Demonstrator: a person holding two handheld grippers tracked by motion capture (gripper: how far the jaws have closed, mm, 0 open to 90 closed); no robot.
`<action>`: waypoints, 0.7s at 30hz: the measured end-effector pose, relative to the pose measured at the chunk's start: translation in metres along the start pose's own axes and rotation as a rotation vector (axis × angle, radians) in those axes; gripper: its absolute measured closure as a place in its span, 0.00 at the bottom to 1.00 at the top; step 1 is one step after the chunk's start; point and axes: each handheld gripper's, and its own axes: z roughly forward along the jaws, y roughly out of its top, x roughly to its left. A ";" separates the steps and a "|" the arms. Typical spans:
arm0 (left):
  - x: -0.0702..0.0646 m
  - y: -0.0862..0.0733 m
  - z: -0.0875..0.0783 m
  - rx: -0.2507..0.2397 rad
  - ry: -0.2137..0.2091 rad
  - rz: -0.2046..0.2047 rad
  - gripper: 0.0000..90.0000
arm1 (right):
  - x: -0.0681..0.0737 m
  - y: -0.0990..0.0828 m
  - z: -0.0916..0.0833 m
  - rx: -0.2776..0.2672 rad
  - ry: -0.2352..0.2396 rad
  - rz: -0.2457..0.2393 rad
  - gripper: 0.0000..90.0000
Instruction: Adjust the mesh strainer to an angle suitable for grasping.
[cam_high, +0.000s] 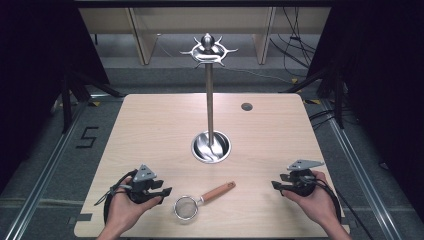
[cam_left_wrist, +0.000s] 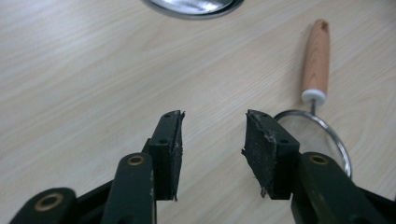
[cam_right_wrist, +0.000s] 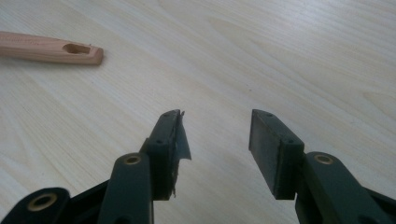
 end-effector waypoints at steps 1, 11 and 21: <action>-0.003 0.003 -0.001 -0.008 0.000 0.020 0.68 | -0.001 0.000 0.000 -0.003 0.003 -0.009 0.61; -0.053 0.040 0.022 0.031 -0.100 0.147 0.99 | -0.004 0.002 -0.003 0.041 0.029 0.014 0.60; -0.089 0.073 0.058 0.144 -0.217 0.245 0.99 | -0.005 0.000 -0.001 0.021 0.046 0.009 0.59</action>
